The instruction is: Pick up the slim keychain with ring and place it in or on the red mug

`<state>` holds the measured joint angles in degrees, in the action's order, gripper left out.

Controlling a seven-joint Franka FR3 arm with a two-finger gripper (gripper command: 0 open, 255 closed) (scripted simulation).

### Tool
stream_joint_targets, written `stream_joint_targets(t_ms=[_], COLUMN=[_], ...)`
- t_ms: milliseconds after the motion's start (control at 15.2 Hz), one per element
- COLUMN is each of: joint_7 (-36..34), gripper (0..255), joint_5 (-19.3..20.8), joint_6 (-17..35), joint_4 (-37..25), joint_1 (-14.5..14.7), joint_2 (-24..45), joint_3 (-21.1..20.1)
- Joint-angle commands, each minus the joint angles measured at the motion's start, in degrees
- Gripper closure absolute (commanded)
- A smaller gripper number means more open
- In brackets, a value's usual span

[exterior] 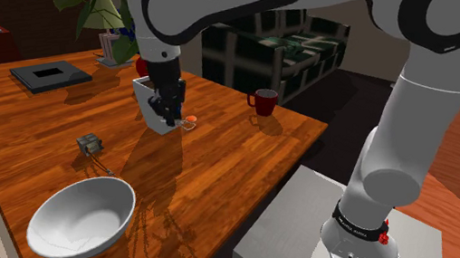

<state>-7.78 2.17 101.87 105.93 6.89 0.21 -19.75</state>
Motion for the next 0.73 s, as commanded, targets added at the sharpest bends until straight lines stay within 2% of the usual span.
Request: stream_joint_targets(t_ms=[0,660], joint_7=[2.38,16.62], gripper=[255,255], joint_5=[-0.43,-0.58], joint_6=[0.33,1.73], joint_4=[1.92,9.61], joint_1=[-1.1,-7.41], joint_2=[-1.75,-8.78], joint_3=[1.09,8.87])
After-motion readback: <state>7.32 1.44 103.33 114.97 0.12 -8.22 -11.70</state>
